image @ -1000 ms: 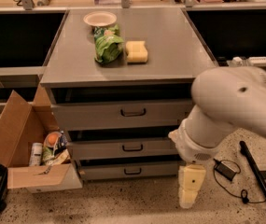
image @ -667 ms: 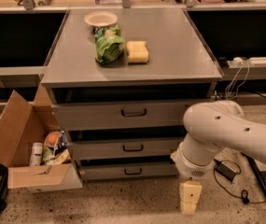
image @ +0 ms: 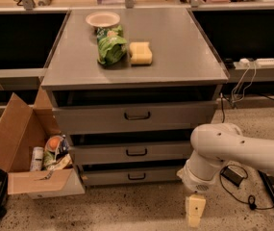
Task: Open middle drawer
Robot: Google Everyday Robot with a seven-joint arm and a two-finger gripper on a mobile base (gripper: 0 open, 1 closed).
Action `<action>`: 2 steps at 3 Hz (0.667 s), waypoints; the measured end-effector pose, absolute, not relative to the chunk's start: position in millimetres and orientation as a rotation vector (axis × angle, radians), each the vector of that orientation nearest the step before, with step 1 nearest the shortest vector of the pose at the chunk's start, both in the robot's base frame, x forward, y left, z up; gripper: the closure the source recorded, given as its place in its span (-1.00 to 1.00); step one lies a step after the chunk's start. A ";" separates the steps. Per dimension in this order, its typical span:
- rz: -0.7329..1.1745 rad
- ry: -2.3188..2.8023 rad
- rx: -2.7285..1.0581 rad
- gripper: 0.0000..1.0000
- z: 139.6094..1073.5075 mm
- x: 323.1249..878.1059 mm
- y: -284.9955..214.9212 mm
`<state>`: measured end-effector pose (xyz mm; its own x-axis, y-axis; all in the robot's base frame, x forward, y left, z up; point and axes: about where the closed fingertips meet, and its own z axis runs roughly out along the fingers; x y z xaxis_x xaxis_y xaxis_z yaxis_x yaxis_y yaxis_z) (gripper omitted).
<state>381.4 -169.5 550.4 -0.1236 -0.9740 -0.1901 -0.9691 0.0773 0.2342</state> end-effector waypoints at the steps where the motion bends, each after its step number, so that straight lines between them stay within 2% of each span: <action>1: -0.470 -2.296 2.072 -1.00 552.4 381.9 -169.6; 2: -0.407 -2.313 2.072 -1.00 546.9 390.6 -173.0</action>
Offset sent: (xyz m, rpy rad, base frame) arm 0.0232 -0.0082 -0.0092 -0.0688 -0.0799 -0.0202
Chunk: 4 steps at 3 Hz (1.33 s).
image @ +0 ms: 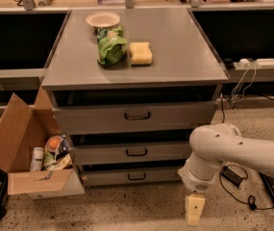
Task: Open middle drawer
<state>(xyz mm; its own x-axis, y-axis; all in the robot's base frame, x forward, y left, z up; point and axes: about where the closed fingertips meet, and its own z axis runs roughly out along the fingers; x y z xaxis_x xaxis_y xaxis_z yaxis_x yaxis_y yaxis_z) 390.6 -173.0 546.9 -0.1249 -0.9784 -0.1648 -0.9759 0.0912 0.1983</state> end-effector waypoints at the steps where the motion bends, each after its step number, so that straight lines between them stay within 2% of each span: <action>1: -0.300 -2.308 2.164 -1.00 531.9 431.3 -181.0; 3: -0.221 -2.324 2.402 -1.00 494.3 550.0 -192.3; 4: -0.242 -2.353 2.430 -1.00 479.1 578.3 -187.6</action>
Offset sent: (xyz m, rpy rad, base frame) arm 0.1639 -0.0319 -0.0446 0.0334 -0.2980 0.1334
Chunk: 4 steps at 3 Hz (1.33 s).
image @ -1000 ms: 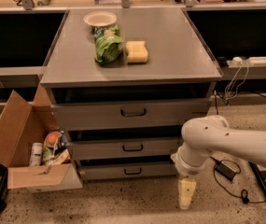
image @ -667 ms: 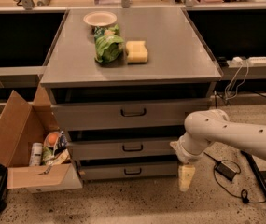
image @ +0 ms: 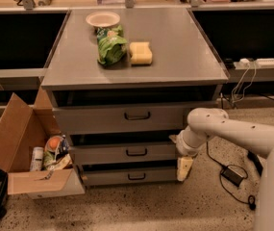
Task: Open middle drawer
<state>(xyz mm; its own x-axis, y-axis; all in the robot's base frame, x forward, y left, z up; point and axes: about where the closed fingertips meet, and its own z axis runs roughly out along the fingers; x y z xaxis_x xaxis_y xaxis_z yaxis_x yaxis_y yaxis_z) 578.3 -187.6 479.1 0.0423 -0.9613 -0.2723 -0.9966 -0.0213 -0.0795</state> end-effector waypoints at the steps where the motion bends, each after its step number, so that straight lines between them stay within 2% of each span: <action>1: 0.227 2.005 -2.039 -1.00 455.1 609.1 -178.3; 2: 0.242 2.016 -2.022 -1.00 439.1 624.0 -171.1; 4: 0.329 2.004 -1.883 0.01 410.1 618.0 -153.4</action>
Offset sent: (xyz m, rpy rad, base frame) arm 0.0667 0.0228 -0.0542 0.0493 0.0026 -0.0462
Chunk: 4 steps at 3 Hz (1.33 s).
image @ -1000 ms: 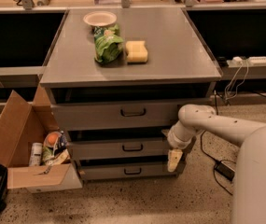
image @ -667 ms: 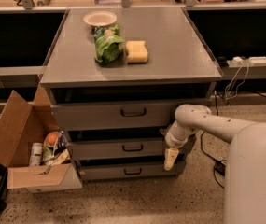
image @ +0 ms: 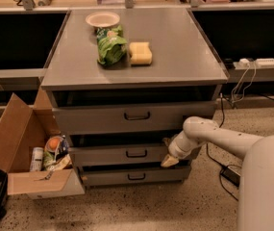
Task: Open middle drawer
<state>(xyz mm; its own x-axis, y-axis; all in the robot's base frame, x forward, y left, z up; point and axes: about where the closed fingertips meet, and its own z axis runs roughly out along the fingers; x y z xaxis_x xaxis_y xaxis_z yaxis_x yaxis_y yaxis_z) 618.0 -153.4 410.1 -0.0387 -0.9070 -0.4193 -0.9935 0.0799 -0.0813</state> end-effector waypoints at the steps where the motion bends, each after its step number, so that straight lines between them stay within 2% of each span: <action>1: 0.329 2.004 -1.883 0.46 416.6 618.4 -153.4; 2: 0.329 2.004 -1.883 0.91 422.2 618.4 -153.4; 3: 0.329 2.004 -1.883 1.00 427.5 619.1 -153.4; 4: 0.329 2.004 -1.883 1.00 430.4 619.1 -153.4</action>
Offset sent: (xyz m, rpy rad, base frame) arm -0.0435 -0.0286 0.0439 0.0714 -0.1133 -0.0091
